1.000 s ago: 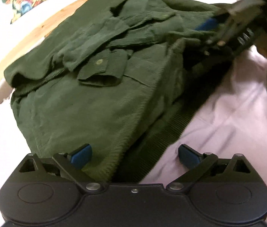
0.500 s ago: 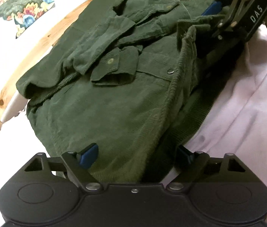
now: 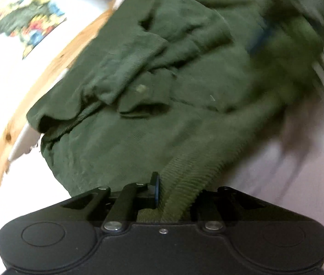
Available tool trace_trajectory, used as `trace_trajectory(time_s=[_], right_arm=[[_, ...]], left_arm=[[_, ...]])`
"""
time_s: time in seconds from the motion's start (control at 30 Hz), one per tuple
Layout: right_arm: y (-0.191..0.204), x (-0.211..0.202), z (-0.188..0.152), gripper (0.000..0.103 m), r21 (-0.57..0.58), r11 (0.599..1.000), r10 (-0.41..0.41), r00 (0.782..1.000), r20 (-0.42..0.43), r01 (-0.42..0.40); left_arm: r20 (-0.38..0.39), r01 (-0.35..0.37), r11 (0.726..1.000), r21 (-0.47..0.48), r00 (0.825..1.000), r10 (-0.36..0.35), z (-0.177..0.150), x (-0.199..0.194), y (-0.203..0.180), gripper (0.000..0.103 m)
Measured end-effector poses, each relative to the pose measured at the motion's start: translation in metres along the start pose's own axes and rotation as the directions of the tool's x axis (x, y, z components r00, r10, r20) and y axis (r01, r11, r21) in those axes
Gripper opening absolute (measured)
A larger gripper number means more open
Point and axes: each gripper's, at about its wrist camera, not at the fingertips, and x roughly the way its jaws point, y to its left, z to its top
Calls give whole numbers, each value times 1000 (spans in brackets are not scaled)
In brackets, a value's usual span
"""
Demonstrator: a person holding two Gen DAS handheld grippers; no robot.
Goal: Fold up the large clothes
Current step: 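Grasp the corduroy shirt hem with the left tool while the right tool grasps it too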
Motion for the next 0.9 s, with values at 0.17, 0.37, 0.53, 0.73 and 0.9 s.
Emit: trace_trajectory(time_s=[0.17,0.37,0.53,0.73,0.9], right_arm=[[12,7,-12,100,-271,931,-265,963,-49,243],[-25,-12,-34,86,-273,868,-450,889,-82,415],[-46,-31,-45,71,-233,829,-538,839,-84,508],[-45,-40,-55,54,-204,828,-539,842,-30,523],[-30,-41,-49,28,-199,814,-551,834,34,546]], left_arm=[[26,24,989,-146,999,-20,17,-7,28,9],[-9,-6,990,-143,1000,4,0,0,21,21],[-66,-83,990,-118,995,76,-34,0,14,25],[-77,-162,980,-113,985,154,-56,-6,17,38],[-123,-171,960,-222,982,147,-66,-3,17,35]])
